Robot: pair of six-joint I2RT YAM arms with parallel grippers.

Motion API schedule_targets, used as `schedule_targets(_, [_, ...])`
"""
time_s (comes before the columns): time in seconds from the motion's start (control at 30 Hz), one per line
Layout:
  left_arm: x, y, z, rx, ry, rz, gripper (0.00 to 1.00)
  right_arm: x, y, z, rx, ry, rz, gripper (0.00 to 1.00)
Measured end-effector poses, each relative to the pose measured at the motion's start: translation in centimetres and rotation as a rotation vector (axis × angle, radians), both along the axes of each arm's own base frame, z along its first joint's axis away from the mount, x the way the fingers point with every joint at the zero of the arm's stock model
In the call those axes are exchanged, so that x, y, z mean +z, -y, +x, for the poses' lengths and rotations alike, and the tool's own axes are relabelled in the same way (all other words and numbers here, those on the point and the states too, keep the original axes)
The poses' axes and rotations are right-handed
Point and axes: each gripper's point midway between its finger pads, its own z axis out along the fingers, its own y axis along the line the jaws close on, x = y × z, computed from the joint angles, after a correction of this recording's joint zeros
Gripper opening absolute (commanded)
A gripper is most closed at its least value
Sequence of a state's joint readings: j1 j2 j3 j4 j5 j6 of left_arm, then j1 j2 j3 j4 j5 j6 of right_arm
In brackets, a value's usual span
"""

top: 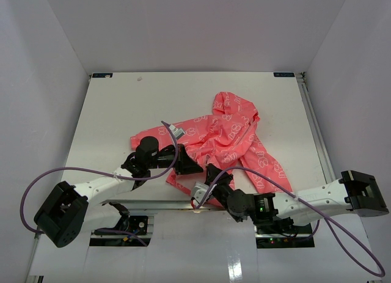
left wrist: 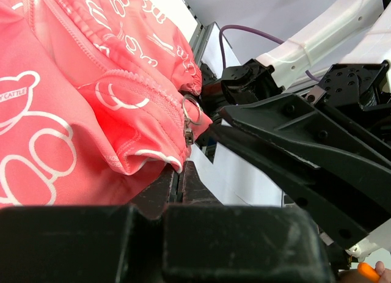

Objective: Zip up the jacket

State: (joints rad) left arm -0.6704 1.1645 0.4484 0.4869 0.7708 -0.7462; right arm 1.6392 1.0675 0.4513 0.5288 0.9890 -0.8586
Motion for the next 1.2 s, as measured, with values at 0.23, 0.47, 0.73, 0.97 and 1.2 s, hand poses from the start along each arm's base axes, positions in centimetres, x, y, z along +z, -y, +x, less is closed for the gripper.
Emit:
schedule_targets(0.23, [-0.2,0.0,0.0,-0.001,-0.002,0.006,0.0,0.4,0.1,0.2,-0.005,-0.008,0.027,0.23])
schedule_targets(0.47, [-0.2,0.0,0.0,-0.001,-0.001,0.006,0.0,0.0,-0.2,0.2,0.009,-0.043,0.046,0.35])
schedule_targets(0.73, [-0.1,-0.1,-0.2,-0.01,0.01,0.004,0.0,0.5,0.8,1.4,-0.057,-0.153,0.162,0.47])
schedule_targets(0.97, [-0.1,-0.8,-0.9,-0.011,0.1,-0.015,0.0,5.8,3.6,4.4,-0.111,-0.456,0.705,0.45])
schedule_targets(1.2, [0.8,-1.0,-0.8,-0.01,0.185,-0.042,0.0,5.8,2.4,4.0,0.022,-0.792,0.934,0.35])
